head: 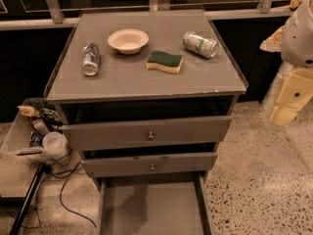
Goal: Place sponge into bottom drawer
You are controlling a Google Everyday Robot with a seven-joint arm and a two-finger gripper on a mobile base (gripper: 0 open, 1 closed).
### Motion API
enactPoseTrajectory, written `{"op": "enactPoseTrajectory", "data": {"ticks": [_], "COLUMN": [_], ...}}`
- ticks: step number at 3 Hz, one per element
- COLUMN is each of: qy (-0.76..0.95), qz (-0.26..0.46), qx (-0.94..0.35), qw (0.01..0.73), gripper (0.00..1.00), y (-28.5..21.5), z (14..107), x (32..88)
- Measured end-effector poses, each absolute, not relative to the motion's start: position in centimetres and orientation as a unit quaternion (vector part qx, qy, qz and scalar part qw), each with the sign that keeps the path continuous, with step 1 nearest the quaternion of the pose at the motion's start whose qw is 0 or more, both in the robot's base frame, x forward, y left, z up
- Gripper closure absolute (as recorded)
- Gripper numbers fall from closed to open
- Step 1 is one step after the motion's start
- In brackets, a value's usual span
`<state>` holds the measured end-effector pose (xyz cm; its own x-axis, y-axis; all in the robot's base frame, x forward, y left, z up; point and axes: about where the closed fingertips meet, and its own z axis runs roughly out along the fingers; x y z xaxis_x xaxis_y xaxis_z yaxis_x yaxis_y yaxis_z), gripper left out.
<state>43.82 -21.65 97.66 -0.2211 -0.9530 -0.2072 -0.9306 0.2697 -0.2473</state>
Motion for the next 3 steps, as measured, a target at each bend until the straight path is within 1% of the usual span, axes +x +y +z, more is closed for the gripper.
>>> {"op": "enactPoseTrajectory", "data": {"ticks": [1,2,3], "qy": [0.779,0.758,0.747], "qz": [-0.036,-0.034,-0.021], "qx": [-0.605,-0.621,-0.614], "qw": [0.163,0.198,0.256], "gripper": [0.00,0.00,0.00], "y": [-21.5,-19.8,-18.4], "z": [97.8,98.4,99.2], "x": [43.9,44.9,46.8]}}
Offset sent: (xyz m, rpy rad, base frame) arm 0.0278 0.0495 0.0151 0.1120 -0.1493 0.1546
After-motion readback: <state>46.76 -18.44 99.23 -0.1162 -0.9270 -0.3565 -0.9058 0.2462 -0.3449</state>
